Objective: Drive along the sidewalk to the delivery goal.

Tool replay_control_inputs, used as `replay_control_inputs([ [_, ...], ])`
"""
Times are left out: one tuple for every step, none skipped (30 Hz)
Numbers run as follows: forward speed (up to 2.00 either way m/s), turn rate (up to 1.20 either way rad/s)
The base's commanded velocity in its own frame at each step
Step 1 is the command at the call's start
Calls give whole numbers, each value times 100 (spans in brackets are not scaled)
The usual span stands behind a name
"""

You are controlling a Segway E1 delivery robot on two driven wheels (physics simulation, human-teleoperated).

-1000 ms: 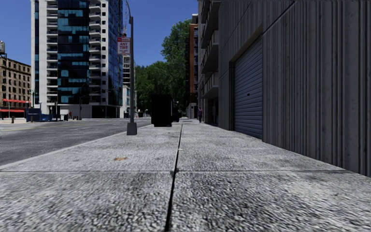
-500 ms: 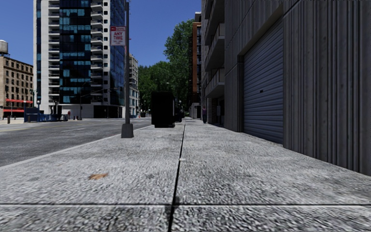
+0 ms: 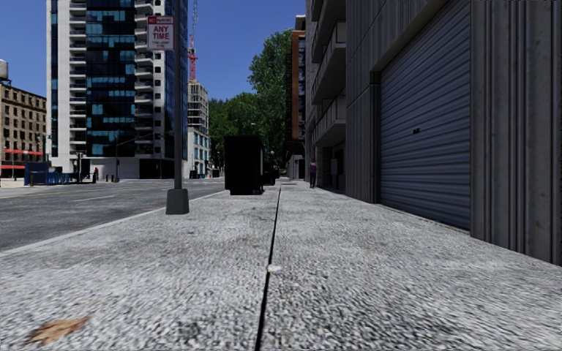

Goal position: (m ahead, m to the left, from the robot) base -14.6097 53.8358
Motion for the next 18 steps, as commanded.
replay_control_inputs([
  [196,0],
  [194,0],
  [194,0],
  [195,0],
  [196,0],
  [198,0],
  [199,0],
  [199,0],
  [199,0],
  [199,0],
  [199,0],
  [199,0],
  [199,0],
  [199,0],
  [199,0],
  [199,0],
  [199,0],
  [199,0],
])
